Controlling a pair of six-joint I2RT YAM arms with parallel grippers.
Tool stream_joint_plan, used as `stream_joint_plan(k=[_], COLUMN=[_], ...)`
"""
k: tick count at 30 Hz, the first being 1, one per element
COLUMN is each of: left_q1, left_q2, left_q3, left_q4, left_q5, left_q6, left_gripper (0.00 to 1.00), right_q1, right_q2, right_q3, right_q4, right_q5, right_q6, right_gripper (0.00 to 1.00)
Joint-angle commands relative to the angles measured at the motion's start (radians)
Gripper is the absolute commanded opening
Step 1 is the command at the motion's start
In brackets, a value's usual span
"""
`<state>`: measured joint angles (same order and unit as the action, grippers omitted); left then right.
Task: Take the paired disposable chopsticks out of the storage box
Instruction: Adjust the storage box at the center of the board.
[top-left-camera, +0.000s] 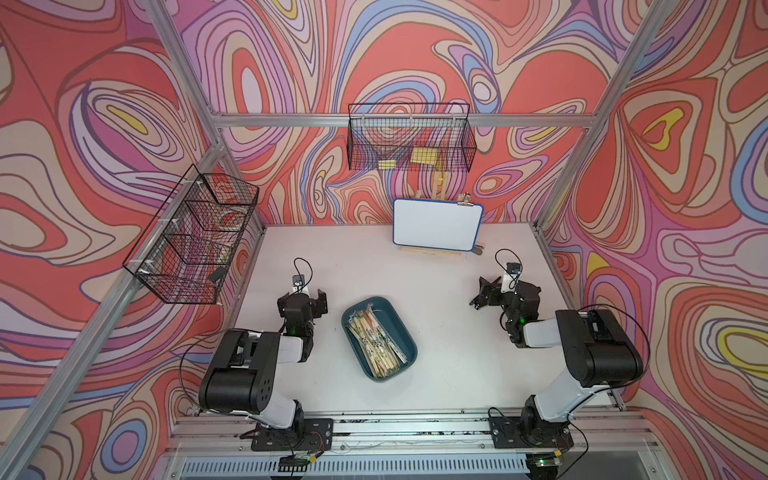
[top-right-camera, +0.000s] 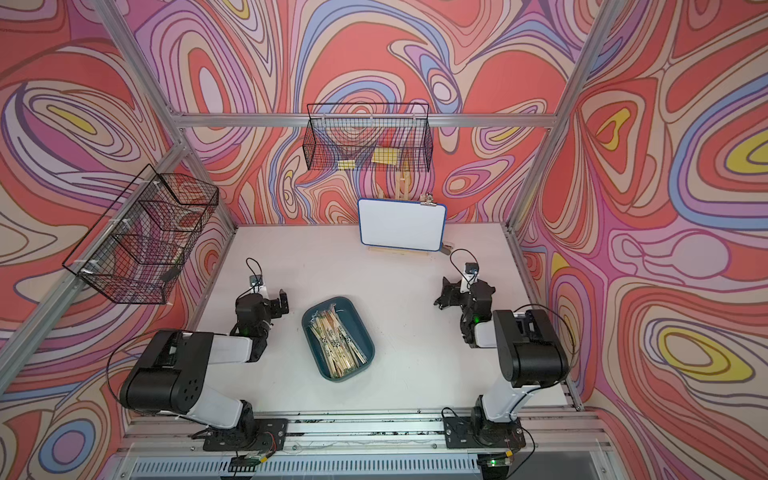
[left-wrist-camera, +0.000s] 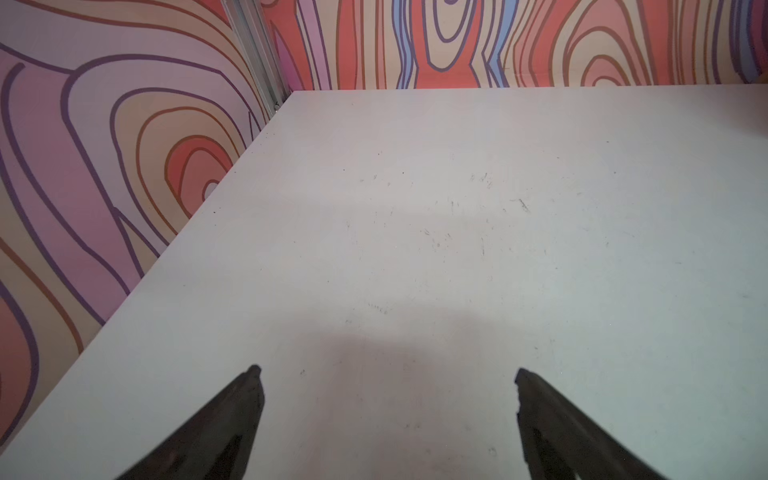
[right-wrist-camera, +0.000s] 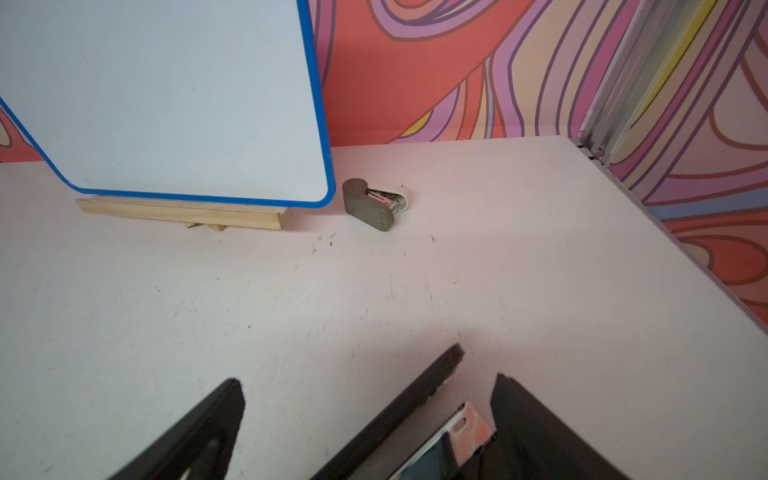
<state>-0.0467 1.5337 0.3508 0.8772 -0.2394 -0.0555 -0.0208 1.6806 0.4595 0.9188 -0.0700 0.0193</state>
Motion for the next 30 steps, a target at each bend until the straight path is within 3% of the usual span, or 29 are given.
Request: stream_joint_plan(k=[1, 17, 22, 26, 30], left_q1=[-0.004, -0.004, -0.002, -0.001, -0.002], left_q2=[0.010, 0.011, 0.009, 0.006, -0.040], left_q3=[0.017, 0.019, 0.016, 0.011, 0.005], left_q4=[0.036, 0.032, 0.036, 0.041, 0.019], left_q5=[-0.011, -0.009, -0.001, 0.000, -0.002], left_q6=[0.013, 0.009, 0.009, 0.009, 0.011], left_gripper=[0.99, 1.00, 1.00, 1.00, 1.00], right_q1=[-0.006, -0.007, -0.007, -0.008, -0.007], right_q2=[0.015, 0.013, 0.008, -0.036, -0.152], right_q3=[0.010, 0.015, -0.016, -0.052, -0.057], right_q4=[0.025, 0.017, 0.073, 0.099, 0.006], right_q5=[0.006, 0.032, 0.129, 0.188, 0.193], right_q6=[-0.006, 0.003, 0.045, 0.064, 0.062], right_gripper=[0.98, 0.98, 0.98, 0.98, 0.98])
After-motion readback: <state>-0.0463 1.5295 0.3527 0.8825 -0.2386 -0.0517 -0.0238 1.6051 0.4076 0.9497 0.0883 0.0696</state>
